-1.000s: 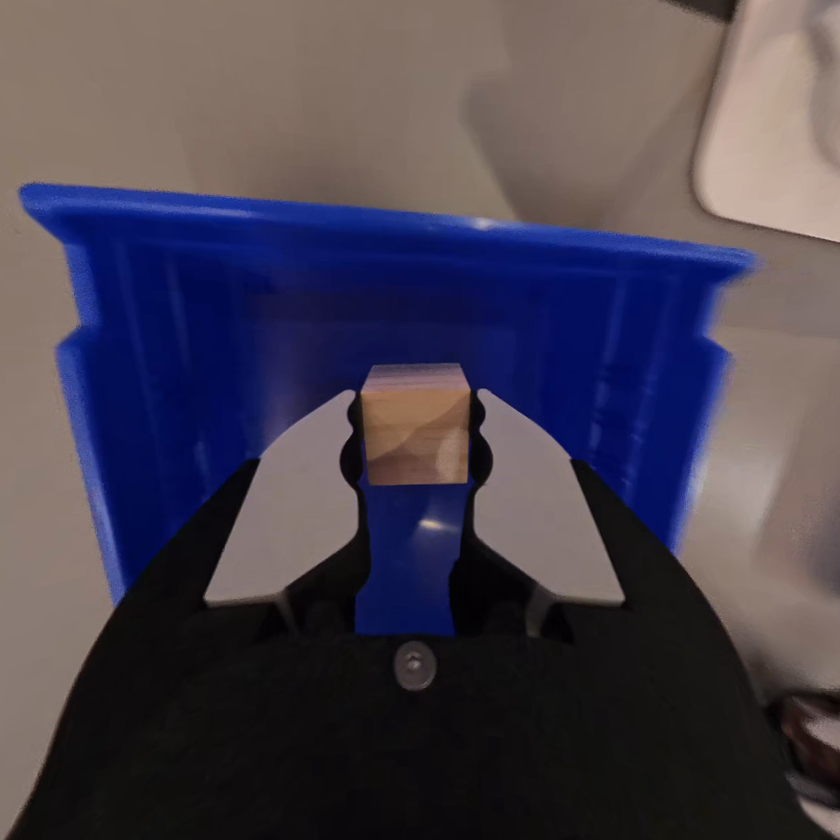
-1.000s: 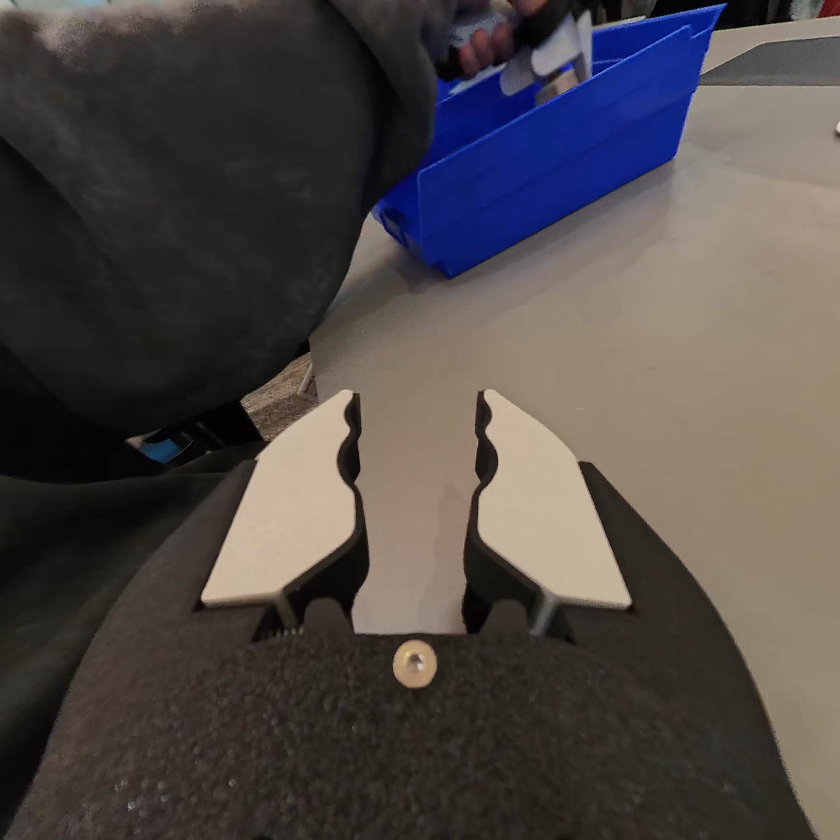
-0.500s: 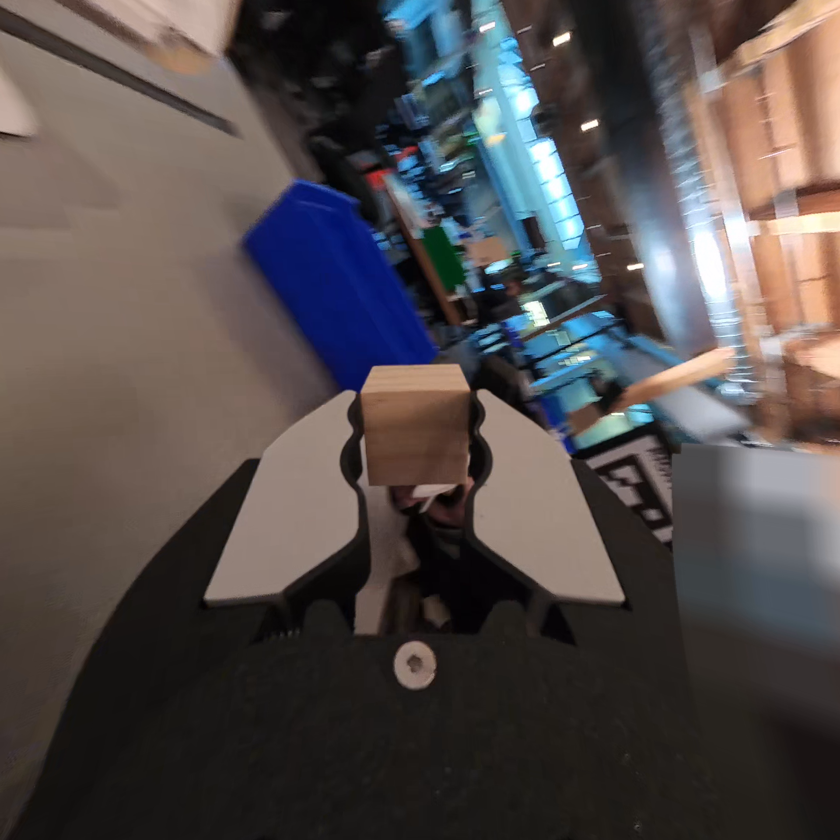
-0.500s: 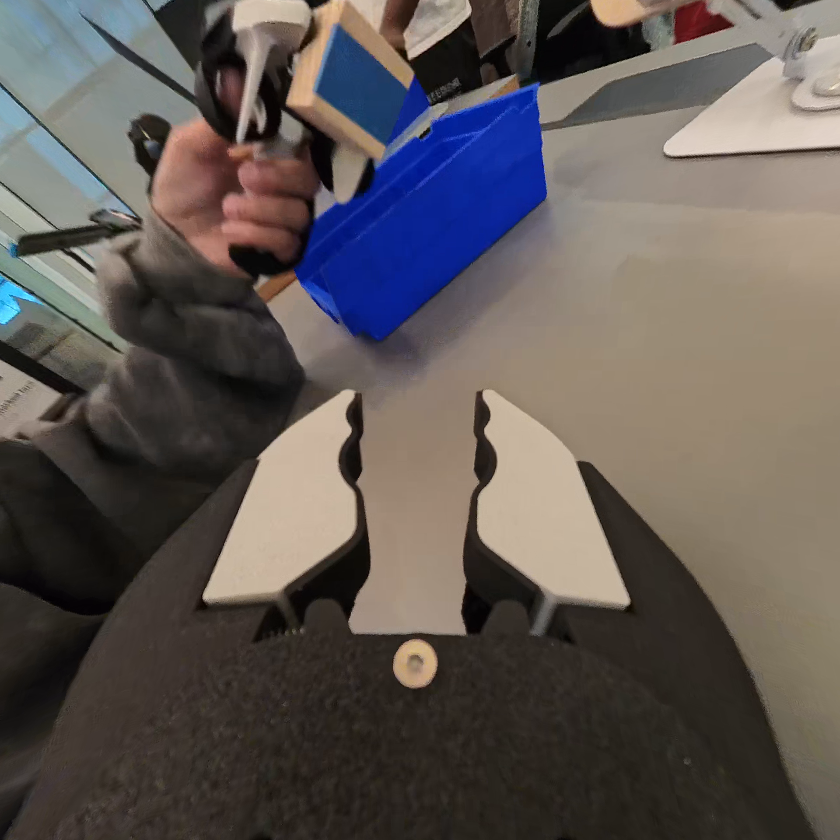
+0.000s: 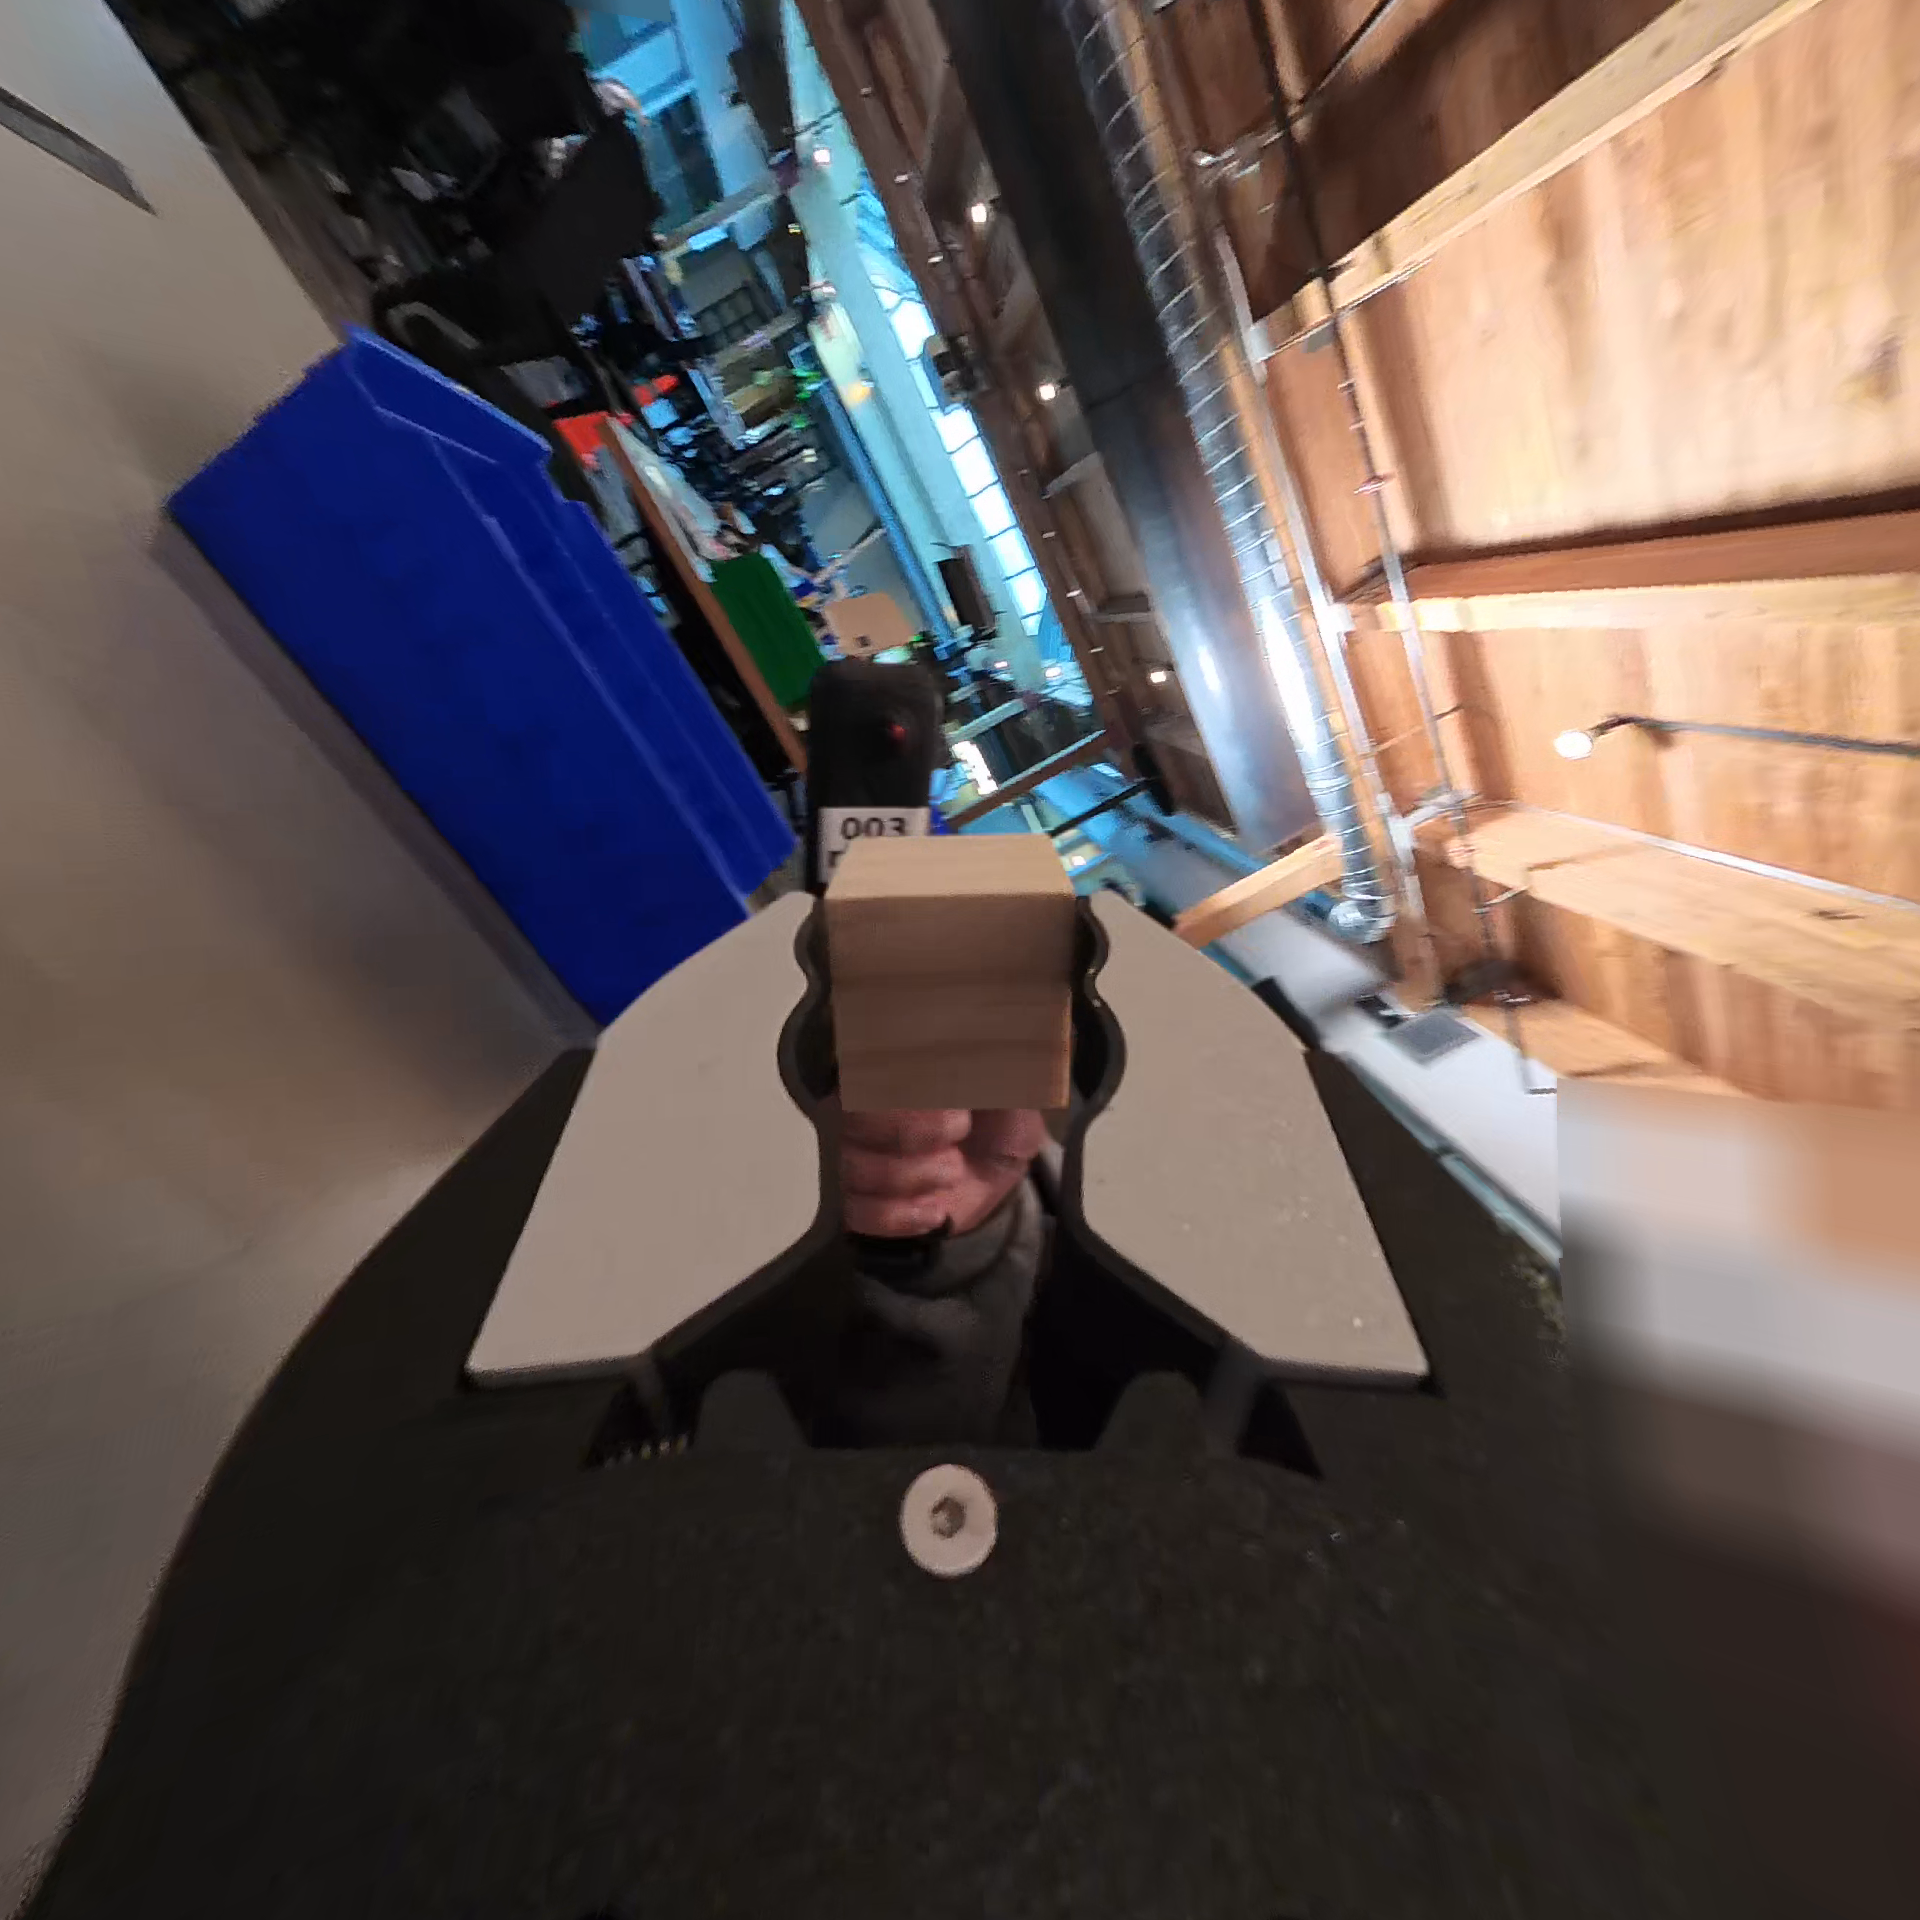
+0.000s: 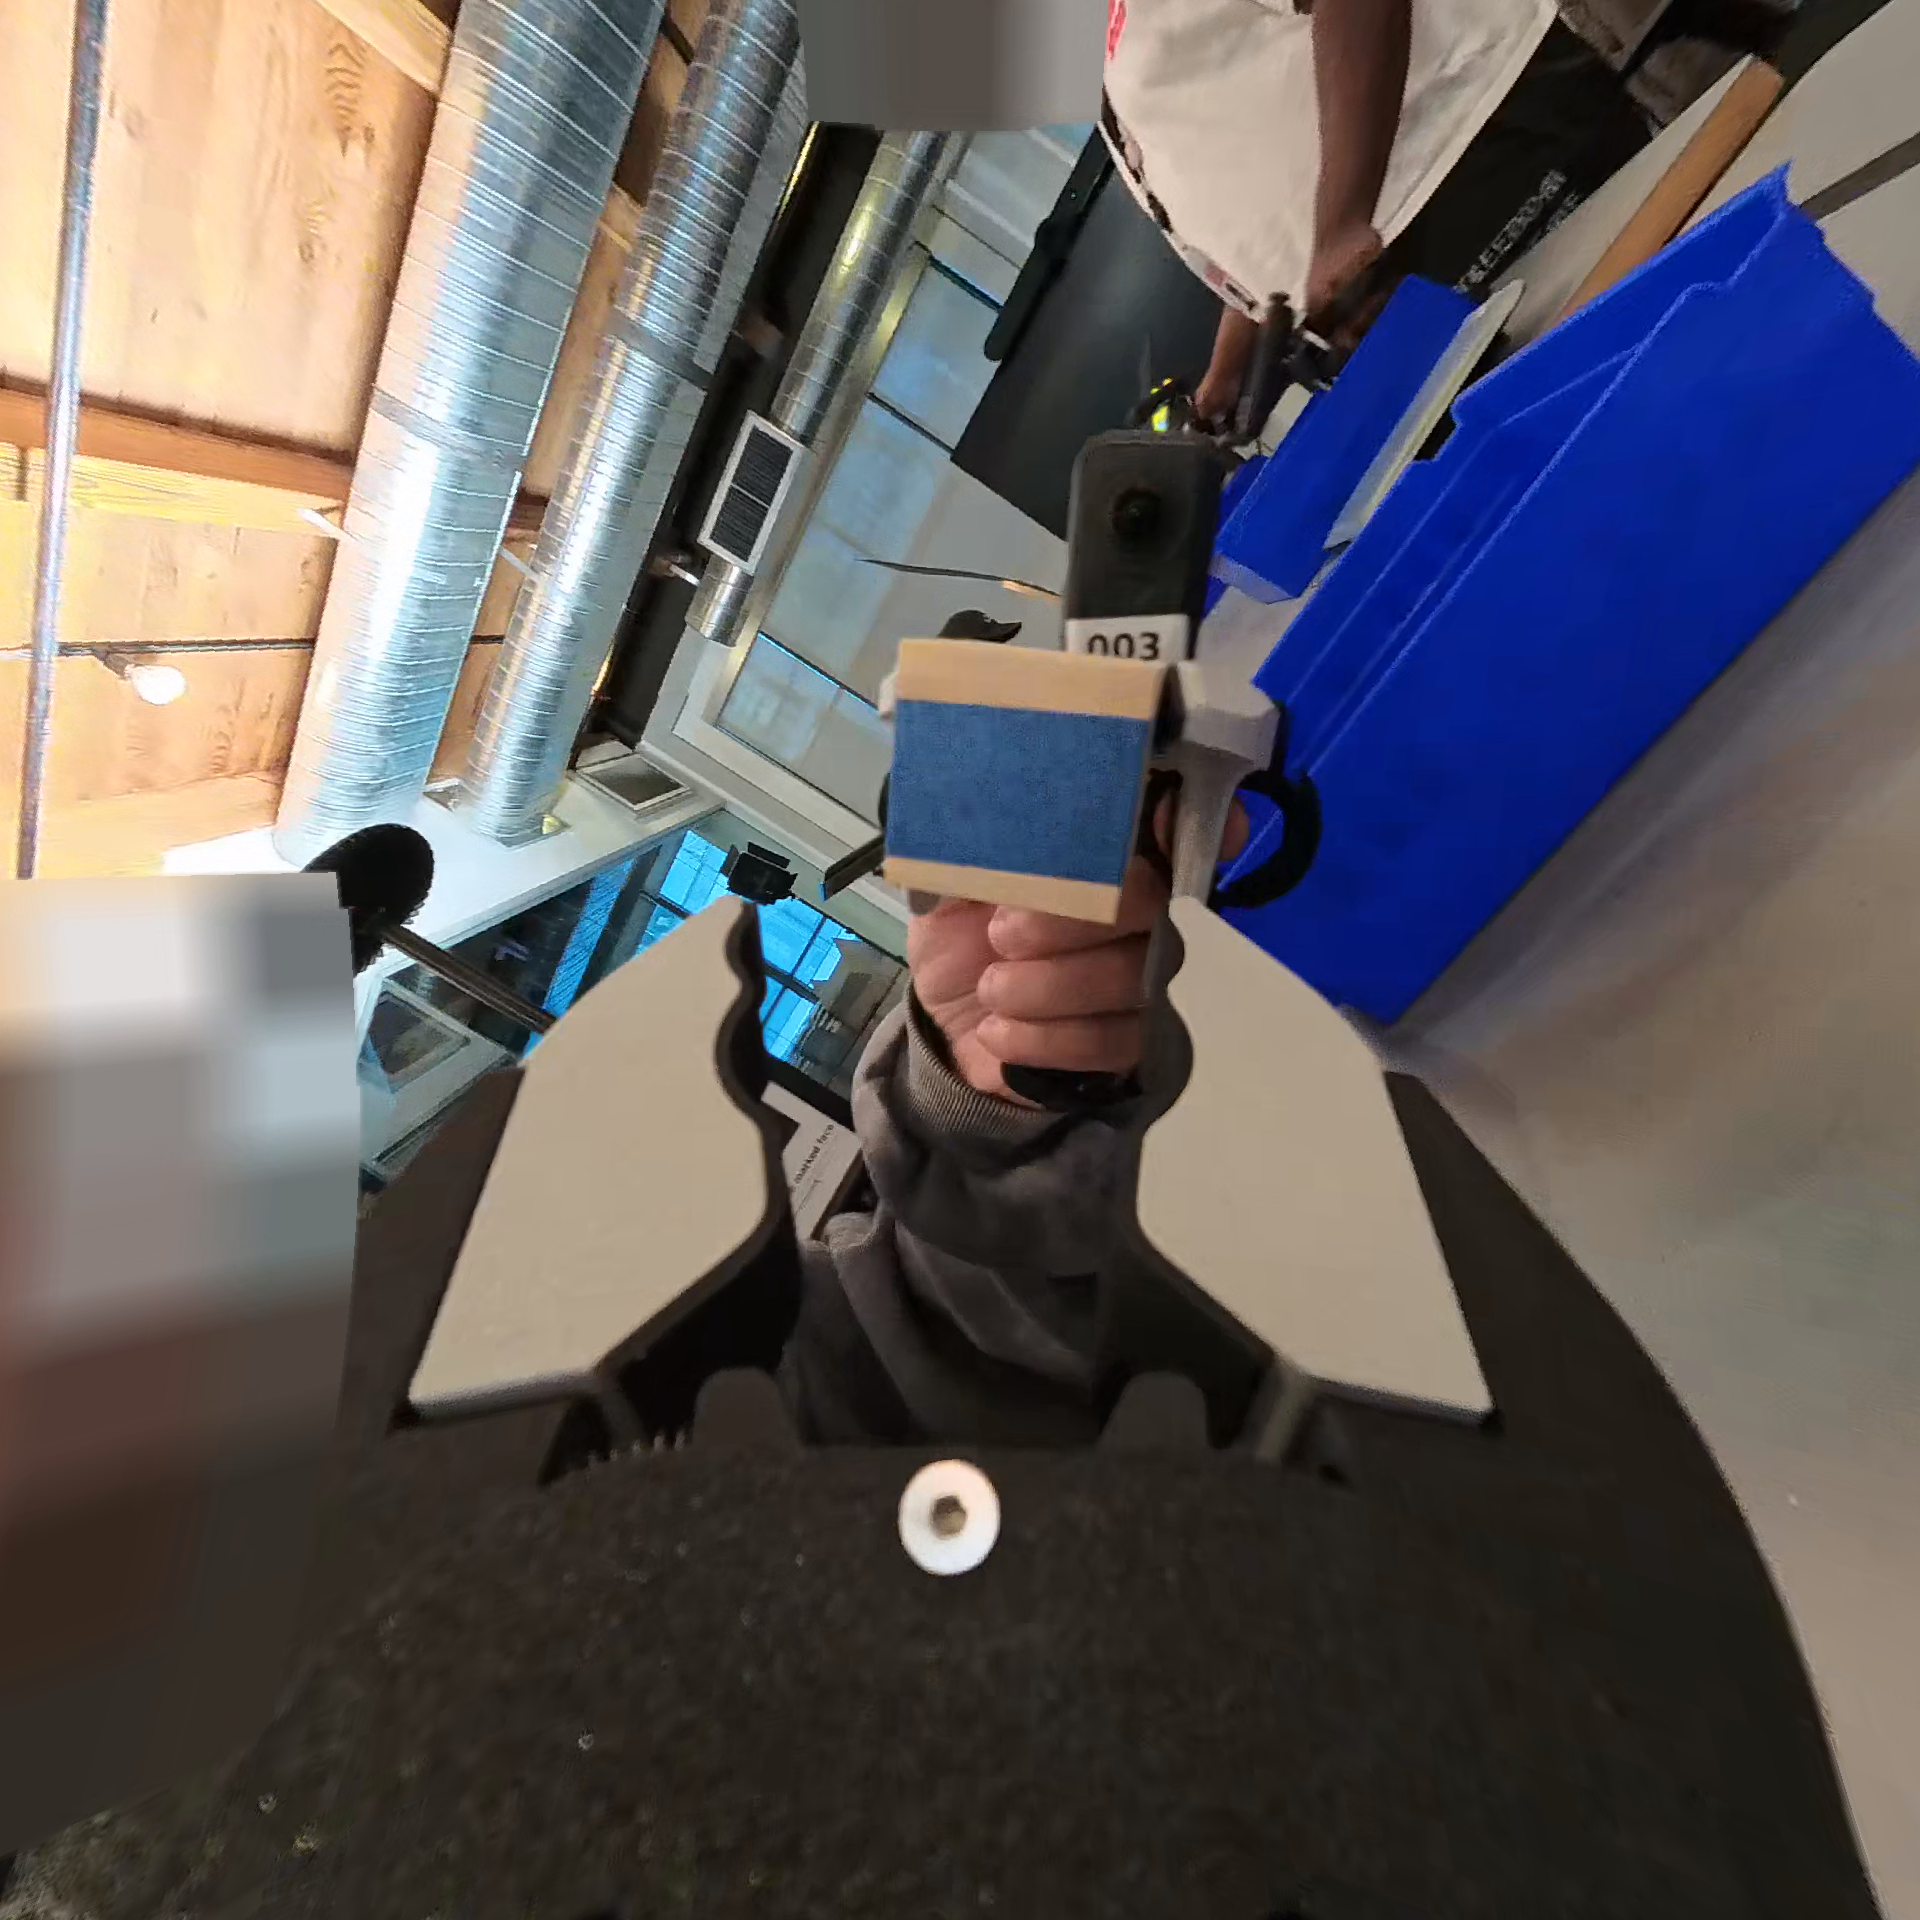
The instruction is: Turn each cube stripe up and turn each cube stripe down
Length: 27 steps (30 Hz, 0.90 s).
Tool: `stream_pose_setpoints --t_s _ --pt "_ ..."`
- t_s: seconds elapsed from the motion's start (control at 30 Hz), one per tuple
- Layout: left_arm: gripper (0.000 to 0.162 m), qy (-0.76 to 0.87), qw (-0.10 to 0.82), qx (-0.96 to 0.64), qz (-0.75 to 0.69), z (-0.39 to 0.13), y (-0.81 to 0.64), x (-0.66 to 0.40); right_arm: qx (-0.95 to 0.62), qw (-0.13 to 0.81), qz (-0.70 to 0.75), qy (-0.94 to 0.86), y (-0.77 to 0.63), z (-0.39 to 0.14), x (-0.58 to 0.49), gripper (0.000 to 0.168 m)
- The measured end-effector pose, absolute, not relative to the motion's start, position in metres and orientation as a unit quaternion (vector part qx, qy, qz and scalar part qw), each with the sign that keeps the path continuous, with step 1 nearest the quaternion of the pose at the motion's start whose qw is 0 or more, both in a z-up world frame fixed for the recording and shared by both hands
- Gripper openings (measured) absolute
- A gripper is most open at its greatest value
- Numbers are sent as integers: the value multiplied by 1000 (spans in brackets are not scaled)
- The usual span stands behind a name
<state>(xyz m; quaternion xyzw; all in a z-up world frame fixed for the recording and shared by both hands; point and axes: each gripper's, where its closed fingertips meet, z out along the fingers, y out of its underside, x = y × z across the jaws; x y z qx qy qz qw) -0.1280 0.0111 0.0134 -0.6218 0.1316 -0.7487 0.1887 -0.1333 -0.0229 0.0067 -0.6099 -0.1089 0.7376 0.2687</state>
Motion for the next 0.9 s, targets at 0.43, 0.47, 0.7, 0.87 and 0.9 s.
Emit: stream_pose_setpoints --t_s 0.43,0.47,0.7,0.87,0.9 --pt "82 177 308 -683 -638 -17 -5 -141 -639 278 709 -108 -21 -4 -113 45" --pt "81 186 328 -682 -626 -22 -12 -146 -645 284 701 -113 -21 -4 -110 45" --pt "69 307 316 -666 -603 -69 -111 -140 -701 448 542 -120 16 45 12 45" --pt "67 322 293 -643 -630 -54 -121 -143 -853 476 201 -73 74 7 170 46" --pt "67 329 289 -643 -629 -55 -122 -142 -882 440 154 -69 84 -16 191 46"
